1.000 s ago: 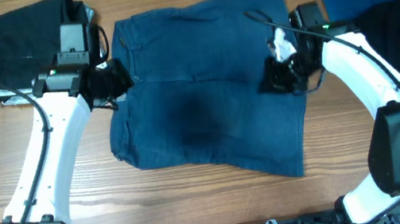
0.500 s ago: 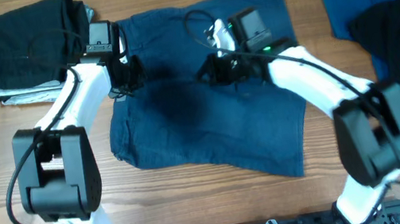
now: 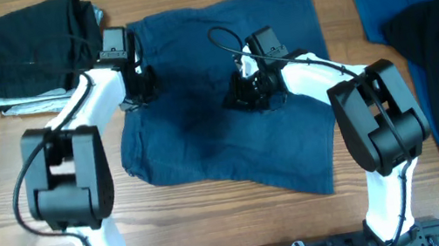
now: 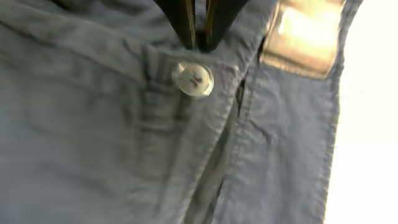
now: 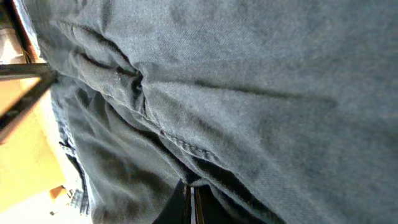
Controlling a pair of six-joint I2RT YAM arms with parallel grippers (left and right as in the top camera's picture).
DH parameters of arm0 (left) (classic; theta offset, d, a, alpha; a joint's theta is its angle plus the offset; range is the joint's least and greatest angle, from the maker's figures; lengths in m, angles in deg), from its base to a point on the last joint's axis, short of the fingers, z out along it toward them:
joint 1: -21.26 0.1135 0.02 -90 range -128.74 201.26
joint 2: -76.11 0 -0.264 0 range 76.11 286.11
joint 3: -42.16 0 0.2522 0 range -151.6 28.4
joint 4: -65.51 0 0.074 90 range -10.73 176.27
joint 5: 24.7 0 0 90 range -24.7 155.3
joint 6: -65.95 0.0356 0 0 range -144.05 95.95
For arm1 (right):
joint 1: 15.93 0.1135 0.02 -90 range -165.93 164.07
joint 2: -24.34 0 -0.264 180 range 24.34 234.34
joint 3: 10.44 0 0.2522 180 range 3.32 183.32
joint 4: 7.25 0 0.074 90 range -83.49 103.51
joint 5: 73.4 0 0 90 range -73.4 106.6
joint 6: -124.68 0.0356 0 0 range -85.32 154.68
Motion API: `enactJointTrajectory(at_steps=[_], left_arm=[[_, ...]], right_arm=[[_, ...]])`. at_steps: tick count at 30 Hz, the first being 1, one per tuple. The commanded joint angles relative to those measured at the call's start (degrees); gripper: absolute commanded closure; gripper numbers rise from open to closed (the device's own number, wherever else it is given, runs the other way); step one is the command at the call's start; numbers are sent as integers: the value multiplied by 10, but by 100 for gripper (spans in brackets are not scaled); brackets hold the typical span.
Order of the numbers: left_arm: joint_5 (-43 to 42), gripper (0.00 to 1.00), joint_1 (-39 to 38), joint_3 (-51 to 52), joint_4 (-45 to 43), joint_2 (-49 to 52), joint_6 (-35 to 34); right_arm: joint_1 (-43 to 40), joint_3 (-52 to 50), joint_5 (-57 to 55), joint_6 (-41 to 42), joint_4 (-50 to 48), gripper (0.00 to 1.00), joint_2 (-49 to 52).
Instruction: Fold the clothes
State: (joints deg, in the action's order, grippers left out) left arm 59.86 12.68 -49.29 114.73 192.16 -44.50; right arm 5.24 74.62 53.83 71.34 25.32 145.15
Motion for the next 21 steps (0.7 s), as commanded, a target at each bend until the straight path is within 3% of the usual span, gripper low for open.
enactJointTrajectory(at_steps=[1,7,21], left_arm=[[14,93,1,2,-8,52,7],[28,94,14,2,-6,64,7],[28,96,39,2,-1,65,7]], right_arm=[[-5,4,-18,8,8,96,16],[-31,4,19,-37,65,96,15],[-258,4,-42,-231,284,95,14]])
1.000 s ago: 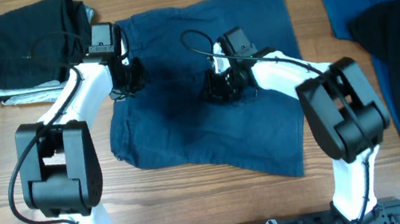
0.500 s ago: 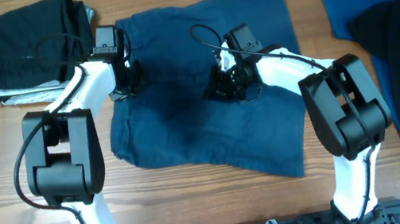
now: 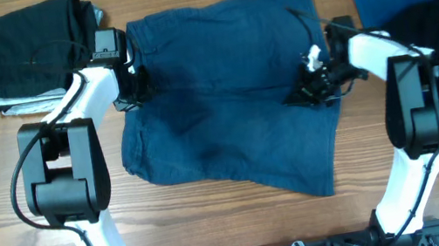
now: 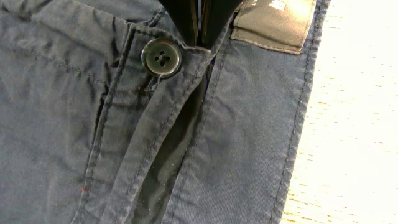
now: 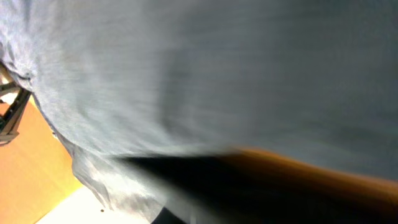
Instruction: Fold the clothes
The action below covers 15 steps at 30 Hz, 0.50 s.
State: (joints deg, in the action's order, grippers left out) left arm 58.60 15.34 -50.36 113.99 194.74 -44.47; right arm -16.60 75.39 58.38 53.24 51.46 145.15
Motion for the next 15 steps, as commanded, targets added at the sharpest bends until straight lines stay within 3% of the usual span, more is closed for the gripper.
enactJointTrajectory(at_steps=[1,9,15], left_arm=[[40,96,12,12,6,39,7],[40,96,12,12,11,39,7],[42,96,12,12,12,35,7]], right_arm=[[-58,-4,-112,-52,38,95,14],[-138,12,-140,-96,89,96,-5],[-158,42,-129,-111,131,96,-112]])
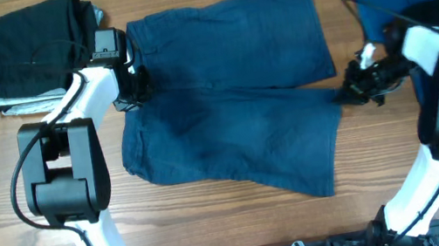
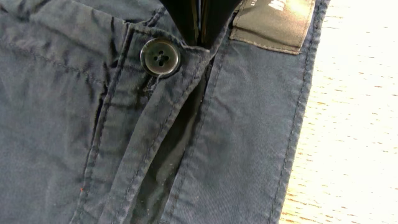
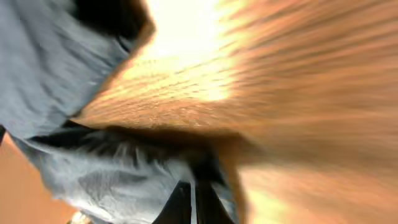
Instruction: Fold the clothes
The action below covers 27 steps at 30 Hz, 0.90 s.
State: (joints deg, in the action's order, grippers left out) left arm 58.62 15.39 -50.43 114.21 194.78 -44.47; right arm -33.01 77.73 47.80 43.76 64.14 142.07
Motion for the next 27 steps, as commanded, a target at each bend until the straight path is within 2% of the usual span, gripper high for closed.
enactJointTrajectory(at_steps=[1,7,9,10,14,19,27], left_arm=[[42,96,12,11,12,29,7],[42,96,12,4,45,-59,7],[42,87,12,4,49,-80,7],[42,86,12,4,52,-82,7],[42,84,12,5,88,-72,7],[35,91,13,6,116,-51,27],[35,93,13,10,114,-15,35]], right_arm=[[11,19,-17,-16,4,96,-106],[99,19,26,-13,8,96,-258],[151,19,31,5,4,96,-284],[183,19,31,21,1,96,-288],[283,11,0,94,-26,96,-275],[387,8,-16,169,-92,96,-223],[465,8,24,194,-203,96,-91]])
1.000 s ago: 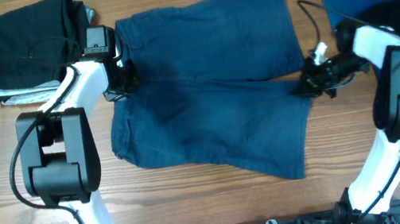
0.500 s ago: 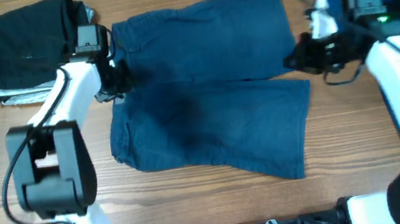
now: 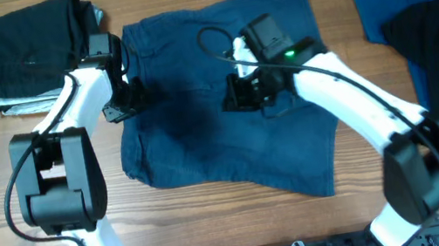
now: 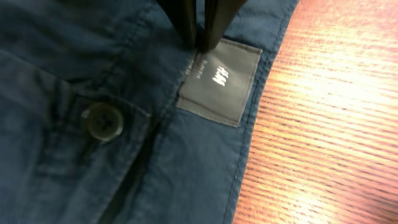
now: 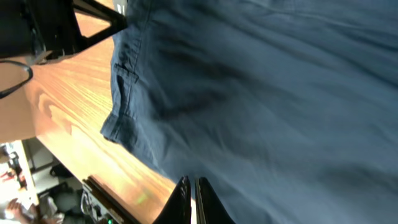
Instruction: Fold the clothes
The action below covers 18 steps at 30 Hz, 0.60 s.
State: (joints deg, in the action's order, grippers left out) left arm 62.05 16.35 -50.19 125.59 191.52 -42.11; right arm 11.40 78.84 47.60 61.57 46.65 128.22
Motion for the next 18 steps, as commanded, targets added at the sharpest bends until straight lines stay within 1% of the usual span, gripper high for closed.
enactJointTrajectory(at_steps=[1,3,8,12,14,18], left_arm=[[1,93,3,7,0,23,12],[1,93,3,7,0,29,12],[2,90,3,7,-2,39,12],[19,89,3,7,-3,49,12],[21,89,3,7,-4,54,12],[21,90,3,7,-4,56,12]], right_arm=[[27,-3,38,16,-47,96,65],[33,-3,44,17,-64,96,95],[32,-3,40,18,-39,96,130],[29,-3,-29,16,14,95,131],[25,-3,-45,14,37,94,131],[2,-3,-59,-30,89,91,131]])
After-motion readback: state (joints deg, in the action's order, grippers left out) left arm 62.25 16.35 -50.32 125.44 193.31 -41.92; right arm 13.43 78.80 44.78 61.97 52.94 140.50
